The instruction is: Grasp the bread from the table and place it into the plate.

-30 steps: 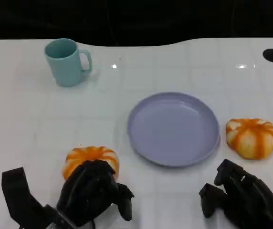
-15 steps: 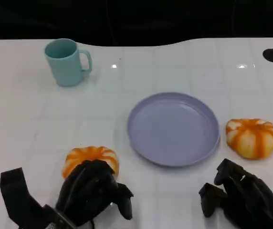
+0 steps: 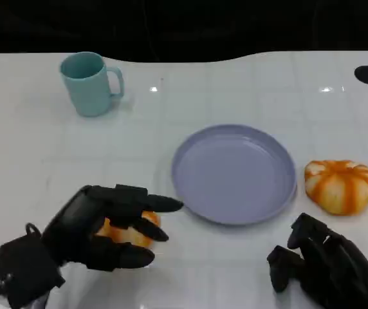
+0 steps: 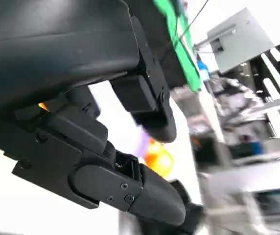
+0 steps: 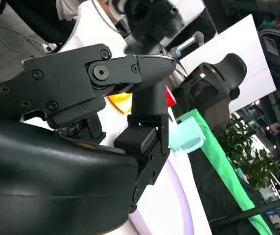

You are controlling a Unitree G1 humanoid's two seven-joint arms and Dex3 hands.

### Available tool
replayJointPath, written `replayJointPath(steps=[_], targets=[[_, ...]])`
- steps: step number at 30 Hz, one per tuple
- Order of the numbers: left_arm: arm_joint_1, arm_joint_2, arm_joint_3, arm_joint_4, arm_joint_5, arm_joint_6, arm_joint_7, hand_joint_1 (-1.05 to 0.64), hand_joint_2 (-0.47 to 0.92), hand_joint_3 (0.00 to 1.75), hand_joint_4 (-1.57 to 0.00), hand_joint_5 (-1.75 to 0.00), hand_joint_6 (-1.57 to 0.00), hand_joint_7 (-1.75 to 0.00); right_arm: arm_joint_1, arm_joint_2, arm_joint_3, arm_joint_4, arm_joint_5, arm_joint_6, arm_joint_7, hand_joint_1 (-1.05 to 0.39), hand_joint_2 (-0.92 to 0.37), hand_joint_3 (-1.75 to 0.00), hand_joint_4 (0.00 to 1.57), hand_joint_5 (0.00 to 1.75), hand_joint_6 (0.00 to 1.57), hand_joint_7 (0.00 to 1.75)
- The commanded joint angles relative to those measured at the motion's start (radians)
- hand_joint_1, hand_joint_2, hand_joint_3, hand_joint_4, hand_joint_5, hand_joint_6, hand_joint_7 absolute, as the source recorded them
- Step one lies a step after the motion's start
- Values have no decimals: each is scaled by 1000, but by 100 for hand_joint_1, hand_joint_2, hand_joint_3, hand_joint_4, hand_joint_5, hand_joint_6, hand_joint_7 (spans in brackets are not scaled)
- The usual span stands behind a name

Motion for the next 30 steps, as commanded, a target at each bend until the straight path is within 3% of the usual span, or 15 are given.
replayJointPath(steps=[1, 10, 15, 21, 23, 25, 30], targets=[[11, 103, -15, -93, 199, -23, 145, -105, 92, 25, -2, -163, -42, -3, -1, -9, -3, 2, 4, -10, 0, -56, -92, -25, 75, 169, 65, 144], [5, 251, -108, -243, 620, 75, 368, -105, 92, 33, 0, -150, -17, 0, 1, -9, -3, -8, 7, -2, -3, -56, -92, -24, 76, 169, 67, 144], [-18, 297, -180, -268, 770, 166, 425, -105, 92, 29, 0, -146, -13, 0, 6, -12, -1, -16, 4, 0, -8, -56, -92, -23, 76, 169, 66, 146], [-68, 314, -281, -213, 913, 256, 523, -105, 92, 23, 0, -155, -19, -8, 11, -15, 0, -26, 4, 11, -14, -56, -92, -23, 76, 169, 66, 146], [-85, 315, -314, -183, 945, 284, 549, -105, 92, 22, 0, -162, -4, -67, 12, -15, 0, -28, 4, 11, -15, -56, -92, -23, 77, 170, 66, 146], [-108, 313, -350, -147, 971, 324, 546, -105, 92, 20, 0, -165, -1, -91, 14, -15, 1, -31, 3, 7, -17, -56, -92, -23, 77, 170, 66, 145], [-178, 299, -422, -11, 963, 371, 534, -105, 91, 14, 0, -167, 0, -113, 17, -15, 2, -34, 1, 2, -19, -56, -92, -24, 76, 171, 67, 145]])
